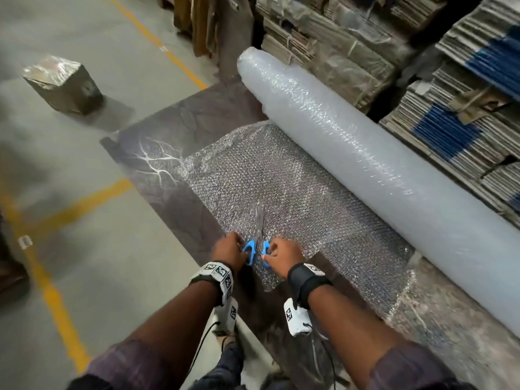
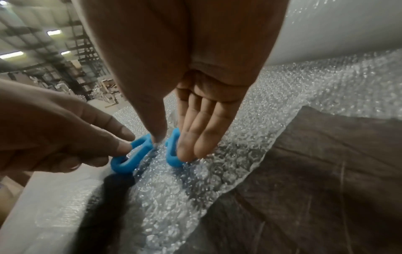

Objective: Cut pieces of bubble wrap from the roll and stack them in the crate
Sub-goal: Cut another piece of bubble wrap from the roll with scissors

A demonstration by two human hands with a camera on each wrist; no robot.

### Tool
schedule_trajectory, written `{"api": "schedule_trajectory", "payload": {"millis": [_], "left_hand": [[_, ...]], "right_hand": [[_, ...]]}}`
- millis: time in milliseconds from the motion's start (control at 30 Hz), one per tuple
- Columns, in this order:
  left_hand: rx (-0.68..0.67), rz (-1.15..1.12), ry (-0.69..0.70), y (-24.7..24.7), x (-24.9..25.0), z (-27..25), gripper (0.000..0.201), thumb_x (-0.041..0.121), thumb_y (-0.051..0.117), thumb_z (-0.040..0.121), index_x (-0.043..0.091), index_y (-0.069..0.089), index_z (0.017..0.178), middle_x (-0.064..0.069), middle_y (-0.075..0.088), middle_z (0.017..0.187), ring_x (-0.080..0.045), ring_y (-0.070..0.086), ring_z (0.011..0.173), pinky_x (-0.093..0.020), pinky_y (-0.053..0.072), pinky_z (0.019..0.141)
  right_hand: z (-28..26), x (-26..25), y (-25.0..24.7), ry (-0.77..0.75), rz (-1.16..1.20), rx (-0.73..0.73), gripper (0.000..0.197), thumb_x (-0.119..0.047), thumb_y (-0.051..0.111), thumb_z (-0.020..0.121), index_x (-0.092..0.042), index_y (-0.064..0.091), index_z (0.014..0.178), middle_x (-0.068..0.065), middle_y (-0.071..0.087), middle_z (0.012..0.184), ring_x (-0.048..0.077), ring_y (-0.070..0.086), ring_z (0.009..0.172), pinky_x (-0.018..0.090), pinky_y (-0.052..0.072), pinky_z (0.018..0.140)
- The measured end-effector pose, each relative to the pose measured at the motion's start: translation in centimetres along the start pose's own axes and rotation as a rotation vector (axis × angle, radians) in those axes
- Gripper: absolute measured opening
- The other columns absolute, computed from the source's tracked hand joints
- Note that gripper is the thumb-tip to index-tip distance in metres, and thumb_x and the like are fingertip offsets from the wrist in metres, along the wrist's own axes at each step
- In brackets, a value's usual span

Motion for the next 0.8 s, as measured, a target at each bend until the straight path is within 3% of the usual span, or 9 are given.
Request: {"api": "schedule_trajectory", "payload": {"millis": [167, 300, 400, 500, 567, 700, 733, 800], "left_hand": [[-0.066, 0.044, 0.025, -0.1, -0.1, 0.5, 0.015, 0.029, 0.072, 0.076, 0.023, 0.067, 0.089, 0.0, 0.07, 0.091, -0.019, 0.065, 0.089, -0.028, 0.052, 0.077], [-0.06, -0.001, 0.097, -0.5, 0.2, -0.6, 0.013, 0.03, 0.072, 0.081, 0.024, 0.067, 0.091, 0.008, 0.063, 0.08, -0.012, 0.061, 0.08, -0.023, 0.043, 0.07], [-0.078, -0.04, 0.164, -0.8, 0.6, -1.8, 0.014, 0.024, 0.074, 0.08, 0.026, 0.061, 0.084, 0.012, 0.061, 0.073, -0.006, 0.056, 0.068, -0.021, 0.041, 0.065], [-0.124, -0.178, 0.199, -0.3, 1.4, -3.0, 0.018, 0.014, 0.074, 0.08, 0.024, 0.059, 0.076, 0.011, 0.063, 0.067, 0.001, 0.056, 0.056, -0.017, 0.044, 0.06], [-0.152, -0.258, 0.217, 0.4, 2.2, -3.7, 0.02, 0.013, 0.075, 0.08, 0.024, 0.058, 0.074, 0.01, 0.064, 0.064, 0.0, 0.057, 0.053, -0.021, 0.048, 0.061], [-0.247, -0.462, 0.261, 2.3, 4.1, -5.1, 0.017, 0.01, 0.076, 0.082, 0.013, 0.061, 0.089, 0.004, 0.066, 0.064, -0.014, 0.061, 0.057, -0.027, 0.051, 0.058], [-0.248, -0.439, 0.267, 2.9, 4.5, -5.3, 0.018, 0.012, 0.075, 0.083, 0.013, 0.061, 0.094, 0.005, 0.067, 0.068, -0.013, 0.062, 0.06, -0.028, 0.052, 0.061], [-0.105, -0.197, 0.304, 3.7, 4.9, -5.2, 0.02, 0.02, 0.074, 0.084, 0.017, 0.064, 0.102, 0.006, 0.067, 0.087, -0.011, 0.063, 0.078, -0.029, 0.052, 0.076]], "right_hand": [[0.9, -0.5, 0.2, 0.024, -0.071, -0.026, 0.039, -0.05, 0.074, 0.074, -0.021, 0.05, 0.063, 0.003, 0.065, 0.076, 0.023, 0.061, 0.073, 0.029, 0.043, 0.061], [1.1, 0.3, -0.3, 0.075, 0.084, -0.059, 0.053, -0.053, 0.078, 0.07, -0.013, 0.051, 0.05, -0.004, 0.051, 0.049, 0.014, 0.046, 0.047, 0.026, 0.033, 0.047], [1.0, 1.4, -0.3, 0.083, 0.219, -0.131, 0.05, -0.052, 0.083, 0.063, -0.005, 0.067, 0.061, 0.001, 0.057, 0.05, 0.013, 0.049, 0.045, 0.024, 0.036, 0.048], [0.7, 2.4, -0.1, 0.068, 0.304, -0.18, 0.045, -0.048, 0.088, 0.055, -0.013, 0.061, 0.063, 0.0, 0.056, 0.053, 0.016, 0.05, 0.05, 0.03, 0.04, 0.052], [0.3, 2.9, -0.4, 0.067, 0.37, -0.164, 0.047, -0.04, 0.09, 0.052, -0.018, 0.055, 0.075, -0.002, 0.058, 0.067, 0.015, 0.054, 0.062, 0.033, 0.047, 0.059], [-0.6, 5.2, -1.7, 0.043, 0.565, -0.171, 0.072, -0.029, 0.09, 0.048, -0.021, 0.053, 0.109, 0.002, 0.061, 0.08, 0.016, 0.059, 0.071, 0.033, 0.052, 0.066], [-0.8, 6.3, -2.1, 0.048, 0.598, -0.187, 0.074, -0.026, 0.088, 0.05, -0.019, 0.055, 0.116, 0.004, 0.063, 0.08, 0.017, 0.06, 0.071, 0.035, 0.052, 0.068], [-1.5, 8.4, -3.3, 0.053, 0.665, -0.215, 0.063, -0.012, 0.082, 0.067, -0.012, 0.058, 0.126, 0.011, 0.062, 0.081, 0.021, 0.058, 0.077, 0.039, 0.05, 0.071]]}}
Point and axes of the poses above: each hand's wrist, its own z-axis towards the middle knuckle, its own y-axis out of the palm, x = y × z, the point moved 3 cm from there along z, towards the middle knuckle
